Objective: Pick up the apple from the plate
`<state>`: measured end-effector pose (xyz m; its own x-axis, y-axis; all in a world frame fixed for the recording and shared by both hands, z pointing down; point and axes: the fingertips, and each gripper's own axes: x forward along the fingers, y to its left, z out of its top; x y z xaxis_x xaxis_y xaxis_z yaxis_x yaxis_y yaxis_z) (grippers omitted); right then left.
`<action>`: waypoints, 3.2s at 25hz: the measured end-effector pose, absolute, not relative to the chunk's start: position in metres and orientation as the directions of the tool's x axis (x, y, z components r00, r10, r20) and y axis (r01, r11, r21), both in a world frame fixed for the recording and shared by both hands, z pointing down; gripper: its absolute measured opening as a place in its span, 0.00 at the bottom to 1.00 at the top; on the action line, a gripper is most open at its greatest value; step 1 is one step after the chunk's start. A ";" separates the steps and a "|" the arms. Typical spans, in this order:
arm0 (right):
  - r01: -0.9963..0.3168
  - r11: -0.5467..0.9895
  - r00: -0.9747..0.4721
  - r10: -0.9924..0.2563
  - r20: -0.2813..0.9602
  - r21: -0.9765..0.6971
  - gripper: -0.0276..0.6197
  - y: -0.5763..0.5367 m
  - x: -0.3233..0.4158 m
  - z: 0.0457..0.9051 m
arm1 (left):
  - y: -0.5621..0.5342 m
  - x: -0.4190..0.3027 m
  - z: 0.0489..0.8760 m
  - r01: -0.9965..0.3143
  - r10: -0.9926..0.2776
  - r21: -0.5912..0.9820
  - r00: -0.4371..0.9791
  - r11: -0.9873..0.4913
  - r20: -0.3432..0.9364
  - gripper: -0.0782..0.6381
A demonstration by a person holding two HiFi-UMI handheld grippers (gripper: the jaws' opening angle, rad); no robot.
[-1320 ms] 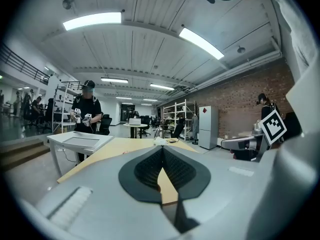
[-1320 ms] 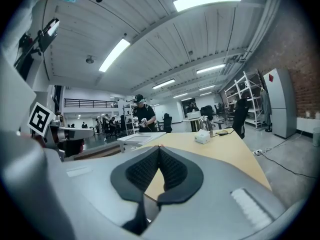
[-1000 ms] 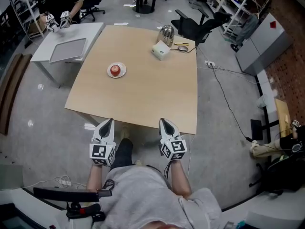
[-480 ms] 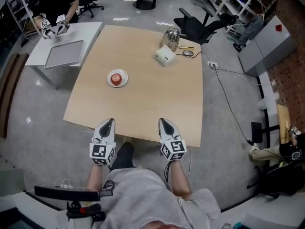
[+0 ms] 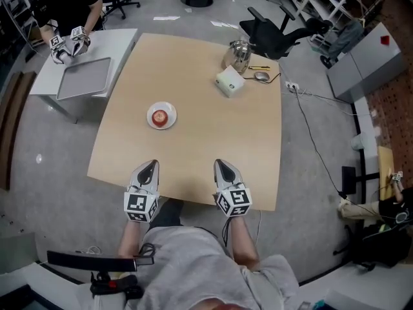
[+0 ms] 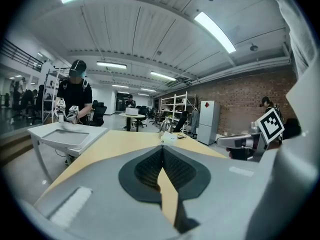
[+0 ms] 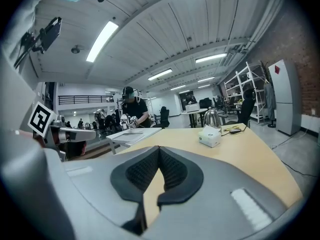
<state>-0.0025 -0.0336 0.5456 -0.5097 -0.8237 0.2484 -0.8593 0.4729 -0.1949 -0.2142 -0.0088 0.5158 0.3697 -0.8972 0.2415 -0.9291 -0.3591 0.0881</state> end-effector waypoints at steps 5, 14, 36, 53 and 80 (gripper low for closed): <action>-0.862 0.468 -0.506 -0.820 0.267 -0.195 0.05 -0.063 -0.013 0.548 | -0.041 -0.223 0.527 -0.924 -0.882 0.079 0.381 -0.375 0.278 0.14; -0.862 0.464 -0.507 -0.801 0.318 -0.206 0.05 -0.108 -0.027 0.571 | -0.094 -0.234 0.549 -0.919 -0.859 0.084 0.390 -0.384 0.332 0.14; -0.878 0.409 -0.477 -0.796 0.372 -0.250 0.05 -0.145 -0.047 0.605 | -0.174 -0.246 0.614 -0.898 -0.790 0.069 0.417 -0.434 0.450 0.19; -0.887 0.391 -0.460 -0.787 0.412 -0.244 0.05 -0.157 -0.046 0.618 | -0.204 -0.249 0.664 -0.887 -0.721 0.093 0.425 -0.453 0.546 0.39; -0.901 0.350 -0.432 -0.780 0.452 -0.257 0.05 -0.203 -0.032 0.635 | -0.253 -0.257 0.703 -0.885 -0.718 -0.031 0.356 -0.464 0.598 0.61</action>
<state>-0.0324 -0.2025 0.6354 -0.4323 -0.7803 0.4519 -0.9007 0.3499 -0.2574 -0.2569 -0.2525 0.7029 0.3556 -0.7182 0.5982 -0.8851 -0.4643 -0.0313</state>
